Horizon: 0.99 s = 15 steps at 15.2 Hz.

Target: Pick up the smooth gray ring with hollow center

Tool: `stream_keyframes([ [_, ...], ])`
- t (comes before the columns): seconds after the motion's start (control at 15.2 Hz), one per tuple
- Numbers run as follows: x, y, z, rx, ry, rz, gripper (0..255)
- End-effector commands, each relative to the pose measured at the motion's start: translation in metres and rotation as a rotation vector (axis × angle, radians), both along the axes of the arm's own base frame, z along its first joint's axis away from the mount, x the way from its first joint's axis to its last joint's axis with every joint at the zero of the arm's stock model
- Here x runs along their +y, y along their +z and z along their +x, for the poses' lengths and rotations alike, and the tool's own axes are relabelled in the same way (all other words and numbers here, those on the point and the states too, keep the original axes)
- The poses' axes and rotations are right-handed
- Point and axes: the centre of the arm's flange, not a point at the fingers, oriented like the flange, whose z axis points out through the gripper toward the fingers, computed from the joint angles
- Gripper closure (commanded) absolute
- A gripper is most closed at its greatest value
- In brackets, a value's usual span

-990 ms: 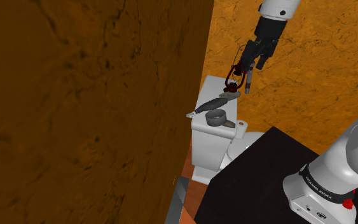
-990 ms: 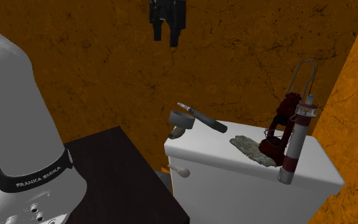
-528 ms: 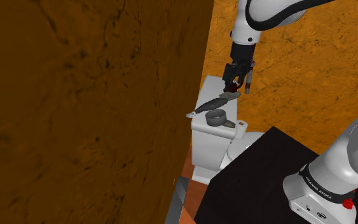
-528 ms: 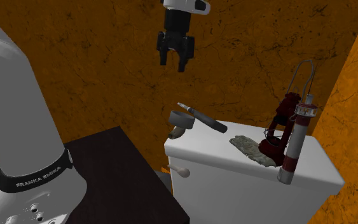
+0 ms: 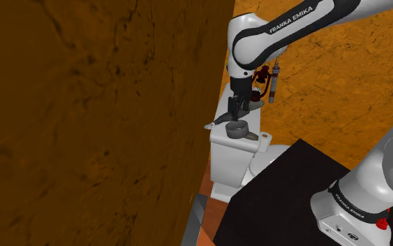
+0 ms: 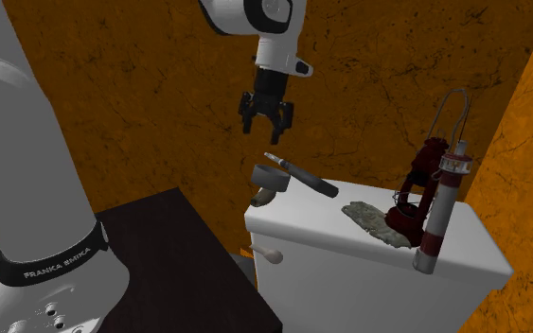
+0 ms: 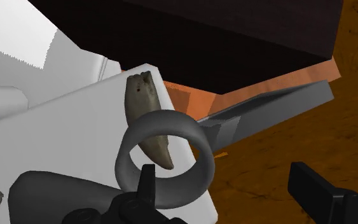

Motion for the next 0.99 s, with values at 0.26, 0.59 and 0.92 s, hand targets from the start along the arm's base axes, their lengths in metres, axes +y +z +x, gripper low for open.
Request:
stream_keyframes([
  [0.26,0.019,-0.066,0.014,0.071,0.087,-0.02,0],
  [0.59,0.019,-0.092,0.014,0.071,0.087,-0.02,0],
  [0.92,0.019,-0.101,0.014,0.071,0.087,-0.02,255],
])
